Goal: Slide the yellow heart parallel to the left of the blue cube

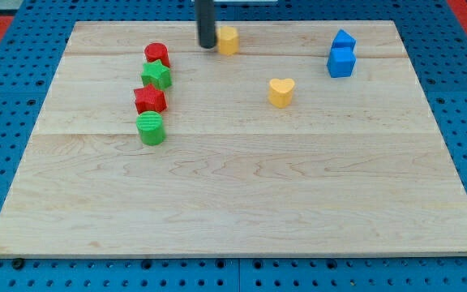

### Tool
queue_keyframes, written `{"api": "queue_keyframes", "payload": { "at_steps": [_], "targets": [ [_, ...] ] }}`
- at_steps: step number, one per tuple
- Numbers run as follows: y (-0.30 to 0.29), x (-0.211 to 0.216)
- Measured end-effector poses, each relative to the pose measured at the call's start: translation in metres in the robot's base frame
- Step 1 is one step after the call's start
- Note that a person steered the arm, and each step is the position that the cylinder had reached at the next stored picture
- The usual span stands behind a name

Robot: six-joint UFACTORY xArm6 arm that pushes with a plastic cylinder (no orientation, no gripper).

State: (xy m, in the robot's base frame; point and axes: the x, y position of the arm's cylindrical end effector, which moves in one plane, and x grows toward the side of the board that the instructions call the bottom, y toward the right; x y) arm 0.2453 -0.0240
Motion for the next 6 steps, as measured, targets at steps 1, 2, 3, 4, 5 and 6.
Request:
{"api": "queue_keyframes", "payload": {
  "at_steps": [1, 2, 3, 4, 5, 6],
  "targets": [
    [0.013, 0.03],
    [0.081, 0.051],
    [0.149, 0.081],
    [0.184, 0.135],
    [0.134, 0.155],
    [0.073, 0.146]
  ]
}}
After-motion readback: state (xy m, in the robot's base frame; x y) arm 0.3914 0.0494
